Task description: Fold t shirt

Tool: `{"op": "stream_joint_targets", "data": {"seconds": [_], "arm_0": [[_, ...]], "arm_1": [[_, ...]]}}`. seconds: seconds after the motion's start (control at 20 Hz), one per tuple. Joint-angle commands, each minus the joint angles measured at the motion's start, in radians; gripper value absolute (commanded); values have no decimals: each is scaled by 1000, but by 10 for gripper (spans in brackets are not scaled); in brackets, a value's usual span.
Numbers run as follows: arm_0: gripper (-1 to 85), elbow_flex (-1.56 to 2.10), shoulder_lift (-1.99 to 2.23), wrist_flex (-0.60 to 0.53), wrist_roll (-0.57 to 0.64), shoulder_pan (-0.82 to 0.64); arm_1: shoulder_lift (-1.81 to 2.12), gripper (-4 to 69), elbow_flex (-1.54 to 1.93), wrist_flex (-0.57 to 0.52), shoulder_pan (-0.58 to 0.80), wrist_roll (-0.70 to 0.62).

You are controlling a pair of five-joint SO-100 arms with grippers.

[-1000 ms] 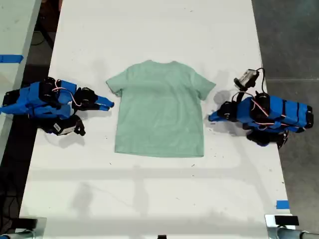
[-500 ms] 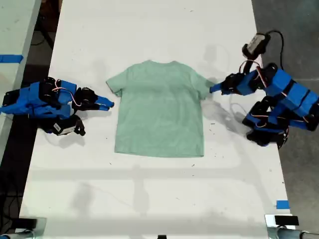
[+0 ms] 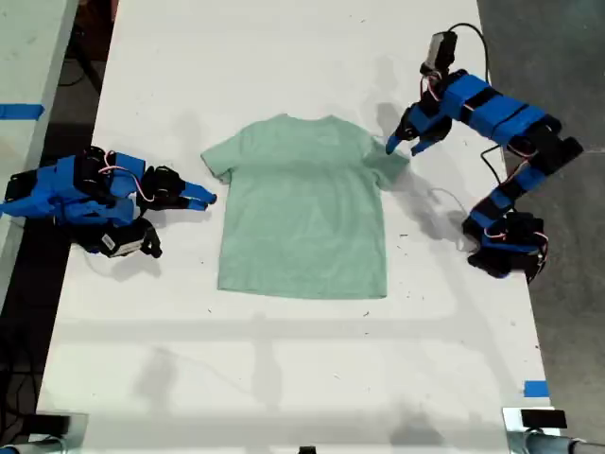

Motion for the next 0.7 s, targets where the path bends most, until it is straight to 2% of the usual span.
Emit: {"op": "stream_joint_targets", "data": {"seconds": [0.0, 0.15, 0.25, 0.35, 0.5, 0.65], "arm_0": [[103, 6, 6, -2, 8, 8], [103, 6, 6, -2, 8, 8], [103, 6, 6, -2, 8, 8], [103, 6, 6, -2, 8, 6], [103, 6, 6, -2, 8, 6], [103, 6, 6, -2, 8, 6]], "arm_1": [[-35, 192, 15, -106, 37, -18], [-114, 155, 101, -187, 29, 9], [-156, 117, 114, -186, 31, 25], [-161, 15, 109, -161, 43, 40], [-120, 16, 48, -80, 48, 55], [-38, 16, -156, 35, -75, 67]]}}
